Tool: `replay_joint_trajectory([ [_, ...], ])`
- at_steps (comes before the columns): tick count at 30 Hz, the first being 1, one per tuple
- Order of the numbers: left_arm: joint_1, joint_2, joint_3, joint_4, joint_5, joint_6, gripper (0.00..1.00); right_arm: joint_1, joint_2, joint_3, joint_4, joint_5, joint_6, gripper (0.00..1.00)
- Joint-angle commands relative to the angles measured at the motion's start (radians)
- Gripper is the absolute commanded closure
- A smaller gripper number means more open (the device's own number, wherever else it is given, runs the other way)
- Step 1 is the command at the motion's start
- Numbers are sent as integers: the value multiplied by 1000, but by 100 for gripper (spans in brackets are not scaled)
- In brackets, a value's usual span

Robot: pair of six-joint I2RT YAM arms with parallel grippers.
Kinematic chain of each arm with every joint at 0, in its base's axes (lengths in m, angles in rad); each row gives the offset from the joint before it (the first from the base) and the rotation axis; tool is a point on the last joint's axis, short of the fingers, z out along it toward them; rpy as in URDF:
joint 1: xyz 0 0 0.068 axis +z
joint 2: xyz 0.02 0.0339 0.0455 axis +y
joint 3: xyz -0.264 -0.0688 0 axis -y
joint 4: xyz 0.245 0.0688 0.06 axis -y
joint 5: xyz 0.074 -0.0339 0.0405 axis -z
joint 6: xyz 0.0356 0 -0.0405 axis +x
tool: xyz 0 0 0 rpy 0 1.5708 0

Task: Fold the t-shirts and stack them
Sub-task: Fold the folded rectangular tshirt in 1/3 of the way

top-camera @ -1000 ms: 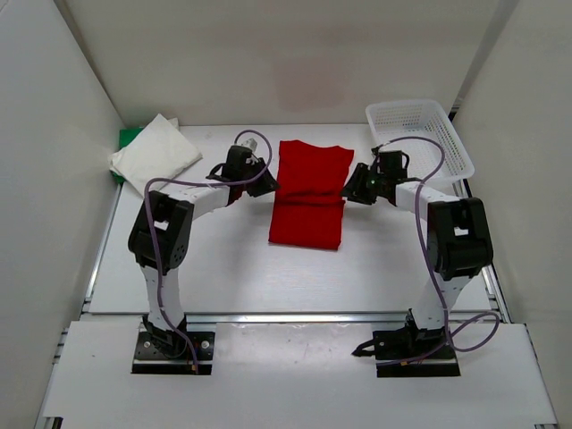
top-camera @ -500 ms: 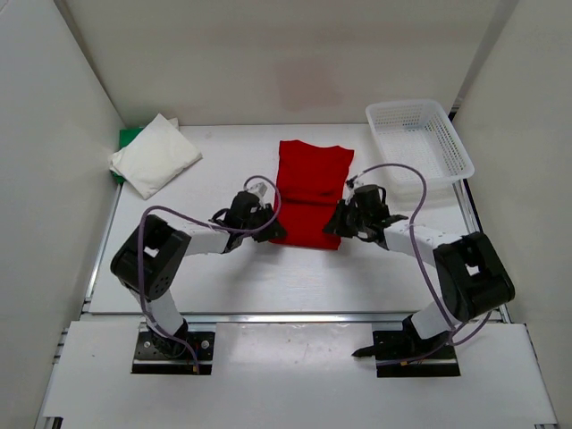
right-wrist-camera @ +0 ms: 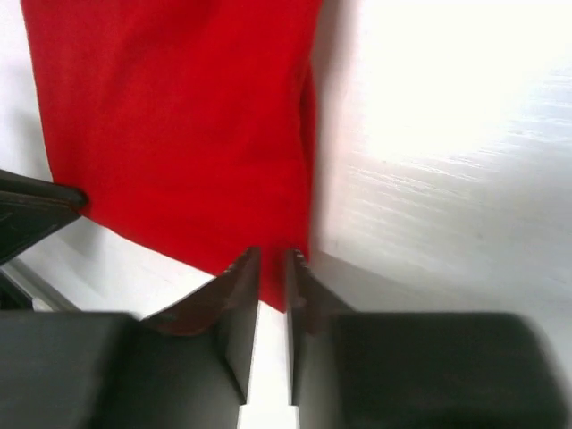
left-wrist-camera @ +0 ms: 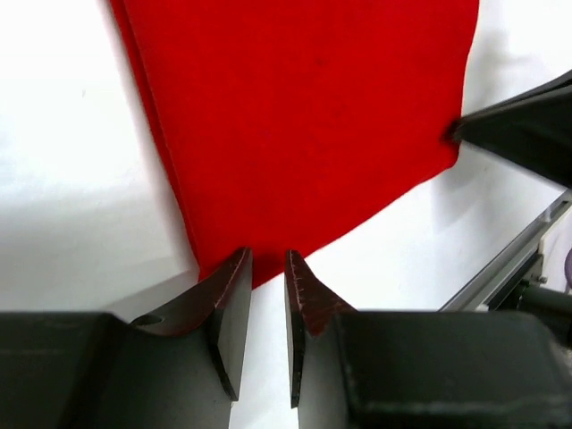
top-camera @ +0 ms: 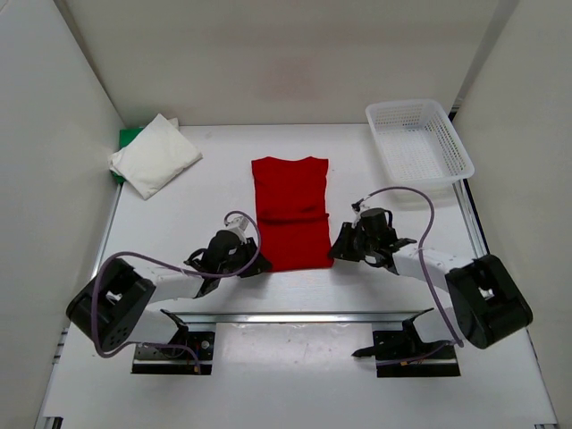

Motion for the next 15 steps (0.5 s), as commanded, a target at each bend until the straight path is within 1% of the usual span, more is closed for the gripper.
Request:
replay_joint_trajectory([
  [1, -1, -93, -6, -114, -57, 10, 67, 17, -88, 56, -73, 59, -22, 82],
  [2, -4, -120, 20, -131, -57, 14, 66, 42, -87, 96, -84, 67, -36, 78],
  [3, -9, -136, 31, -142, -60, 20, 66, 54, -82, 146, -101, 83, -46, 77],
  [5, -25, -143, 73, -159, -69, 24, 65, 92, 0, 223, -121, 88, -76, 85],
  [7, -35, -123, 87, -148, -63, 18, 65, 111, 86, 312, -118, 70, -105, 98],
  [8, -47, -108, 84, -136, -63, 11, 65, 129, 138, 329, -112, 61, -105, 100],
  [13, -44, -34, 30, -63, -34, 1, 65, 183, 344, 488, -116, 76, -149, 100],
  [15, -29, -29, 9, -49, -28, 5, 66, 186, 404, 541, -118, 91, -165, 100],
])
